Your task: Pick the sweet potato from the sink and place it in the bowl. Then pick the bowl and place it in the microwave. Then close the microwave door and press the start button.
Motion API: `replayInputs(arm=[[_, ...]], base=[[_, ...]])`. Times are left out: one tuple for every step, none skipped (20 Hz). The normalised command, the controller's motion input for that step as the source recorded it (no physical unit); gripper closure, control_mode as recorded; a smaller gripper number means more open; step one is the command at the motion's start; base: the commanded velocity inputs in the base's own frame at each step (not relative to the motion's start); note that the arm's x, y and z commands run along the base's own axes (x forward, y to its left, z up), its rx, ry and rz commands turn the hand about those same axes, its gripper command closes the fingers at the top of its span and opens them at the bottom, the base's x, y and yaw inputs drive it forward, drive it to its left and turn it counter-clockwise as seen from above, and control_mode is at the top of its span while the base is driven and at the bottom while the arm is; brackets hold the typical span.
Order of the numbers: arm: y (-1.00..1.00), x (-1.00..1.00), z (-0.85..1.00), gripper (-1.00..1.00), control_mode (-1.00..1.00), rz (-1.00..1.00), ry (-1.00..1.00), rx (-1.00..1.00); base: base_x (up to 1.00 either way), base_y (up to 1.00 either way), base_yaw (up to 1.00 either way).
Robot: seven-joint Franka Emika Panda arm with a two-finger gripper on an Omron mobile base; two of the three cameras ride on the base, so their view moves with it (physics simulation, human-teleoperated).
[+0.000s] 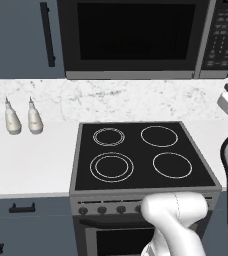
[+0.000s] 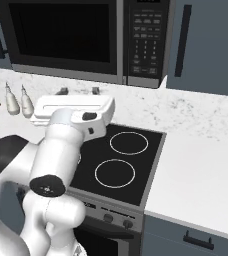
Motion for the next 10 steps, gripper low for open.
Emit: replayInputs(arm=[[0.00, 0.06, 0.00, 1.00, -1.00, -0.15, 0.06, 0.00], [0.00, 0.00, 0.00, 1.00, -1.00, -0.12, 0.06, 0.00], [0.00, 0.00, 0.10, 1.00, -1.00, -0.03, 0.02, 0.05], [0.00, 0.00, 0.11, 1.00, -1.00, 0.00, 0.06, 0.21], [-0.26, 0.00, 0.13, 1.00, -1.00, 0.05, 0.00, 0.20], [-0.10, 0.00, 0.04, 1.00, -1.00, 0.09, 0.00, 0.13], [-0.17, 0.00, 0.00, 1.00, -1.00, 0.08, 0.02, 0.15], [-0.23, 0.00, 0.00, 1.00, -1.00, 0.06, 0.02, 0.15], [-0.31, 0.01, 0.00, 1.00, -1.00, 0.05, 0.03, 0.16], [-0.37, 0.03, 0.00, 1.00, -1.00, 0.03, 0.04, 0.16]], base=[[0.00, 0.00, 0.00], [0.00, 0.00, 0.00], [0.00, 0.00, 0.00], [0.00, 0.00, 0.00], [0.00, 0.00, 0.00], [0.00, 0.00, 0.00], [0.00, 0.00, 0.00], [0.00, 0.00, 0.00], [0.00, 0.00, 0.00], [0.00, 0.00, 0.00]])
